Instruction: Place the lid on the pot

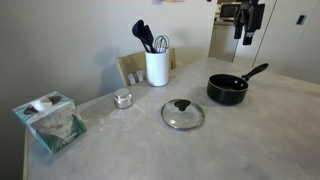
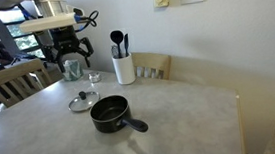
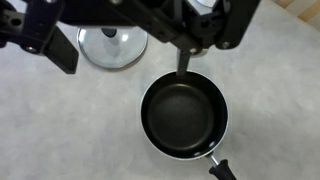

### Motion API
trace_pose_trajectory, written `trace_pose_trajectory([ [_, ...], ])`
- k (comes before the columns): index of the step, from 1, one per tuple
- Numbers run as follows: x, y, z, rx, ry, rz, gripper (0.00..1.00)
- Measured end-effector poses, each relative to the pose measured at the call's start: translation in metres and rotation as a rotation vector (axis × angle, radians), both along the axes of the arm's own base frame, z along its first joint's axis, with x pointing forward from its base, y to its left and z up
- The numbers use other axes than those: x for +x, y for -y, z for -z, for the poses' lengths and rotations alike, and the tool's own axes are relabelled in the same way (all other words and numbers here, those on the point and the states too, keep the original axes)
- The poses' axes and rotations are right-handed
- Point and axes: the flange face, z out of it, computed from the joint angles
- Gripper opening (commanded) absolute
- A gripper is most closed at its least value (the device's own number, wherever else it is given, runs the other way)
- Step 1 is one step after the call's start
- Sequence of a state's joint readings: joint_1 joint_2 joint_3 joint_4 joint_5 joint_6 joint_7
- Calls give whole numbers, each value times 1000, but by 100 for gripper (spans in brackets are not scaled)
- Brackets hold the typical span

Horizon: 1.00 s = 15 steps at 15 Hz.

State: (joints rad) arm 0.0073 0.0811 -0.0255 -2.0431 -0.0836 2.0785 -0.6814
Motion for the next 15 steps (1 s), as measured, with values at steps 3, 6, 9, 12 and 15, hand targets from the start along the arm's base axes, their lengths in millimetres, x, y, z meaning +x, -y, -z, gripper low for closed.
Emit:
trace_pose_trajectory([
  [3,-1,20,-3,-1,4,29,100],
  [6,1,18,-4,-4,15,110,100],
  [9,5,-6,2,22,16,197,100],
  [12,13,-52,22,50,27,306,100],
  [15,22,-107,51,64,54,448,100],
])
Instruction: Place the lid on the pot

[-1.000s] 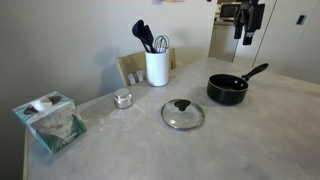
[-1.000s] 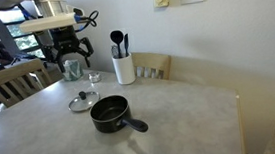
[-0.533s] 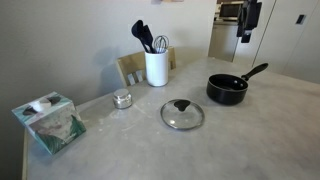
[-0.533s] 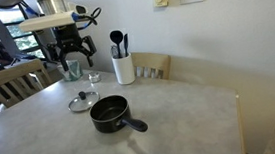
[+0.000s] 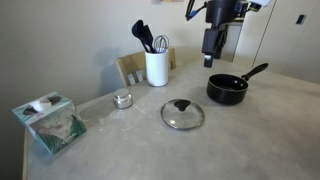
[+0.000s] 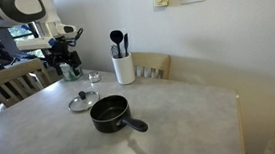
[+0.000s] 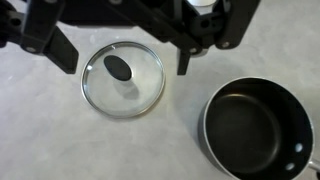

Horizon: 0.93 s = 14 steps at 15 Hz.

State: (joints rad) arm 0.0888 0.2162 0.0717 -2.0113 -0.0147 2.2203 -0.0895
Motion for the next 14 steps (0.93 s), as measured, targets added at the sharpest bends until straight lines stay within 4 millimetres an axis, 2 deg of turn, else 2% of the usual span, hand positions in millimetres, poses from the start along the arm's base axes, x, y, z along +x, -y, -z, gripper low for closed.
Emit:
trace_pose_trajectory([
  [3,8,-41,26,-13,31,111,100],
  [5,12,-56,42,-39,42,145,100],
  [9,19,-62,66,-43,26,42,100],
  [14,23,-63,69,-33,25,-9,100],
])
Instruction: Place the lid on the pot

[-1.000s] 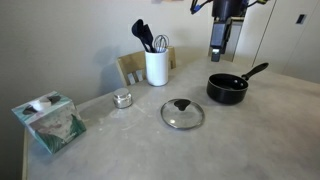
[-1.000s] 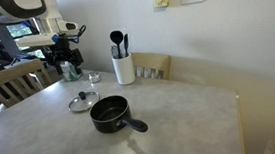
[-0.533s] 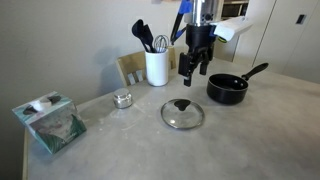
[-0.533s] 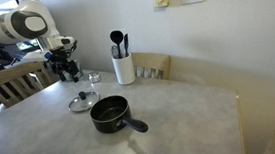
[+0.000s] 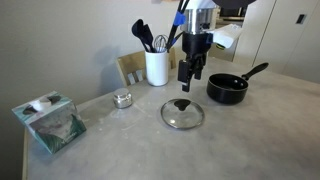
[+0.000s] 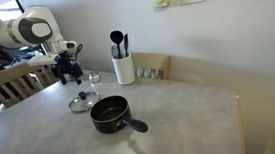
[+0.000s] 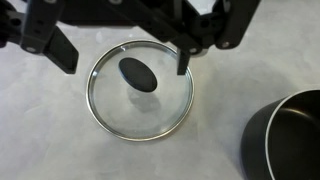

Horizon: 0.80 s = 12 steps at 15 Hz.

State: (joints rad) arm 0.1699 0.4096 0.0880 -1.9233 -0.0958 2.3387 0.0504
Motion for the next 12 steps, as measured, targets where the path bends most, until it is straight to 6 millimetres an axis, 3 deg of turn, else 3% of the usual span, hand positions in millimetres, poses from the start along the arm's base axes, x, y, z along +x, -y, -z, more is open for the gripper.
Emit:
trace_pose_trajectory([
  [3,2,0,-1,-19,21,-59,100],
  [7,8,10,2,-40,53,-265,100],
  [12,14,13,29,13,62,-487,100],
])
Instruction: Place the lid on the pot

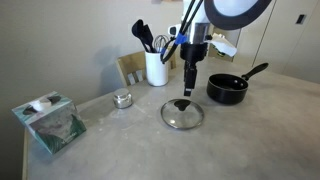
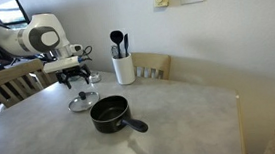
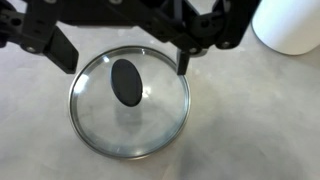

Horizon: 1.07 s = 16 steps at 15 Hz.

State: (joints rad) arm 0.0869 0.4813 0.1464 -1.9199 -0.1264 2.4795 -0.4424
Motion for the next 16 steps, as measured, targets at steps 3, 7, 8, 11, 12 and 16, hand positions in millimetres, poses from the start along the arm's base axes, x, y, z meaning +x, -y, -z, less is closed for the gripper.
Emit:
trace_pose_trajectory([
  [3,-1,-8,25,23,-38,-90,100],
  [7,-2,-11,54,19,-81,-140,100],
  [8,0,-9,58,12,-84,-144,100],
  [11,7,-4,64,-7,-80,-152,100],
  [12,11,-2,65,-12,-76,-153,100],
  [16,22,-5,65,-17,-64,-158,100],
])
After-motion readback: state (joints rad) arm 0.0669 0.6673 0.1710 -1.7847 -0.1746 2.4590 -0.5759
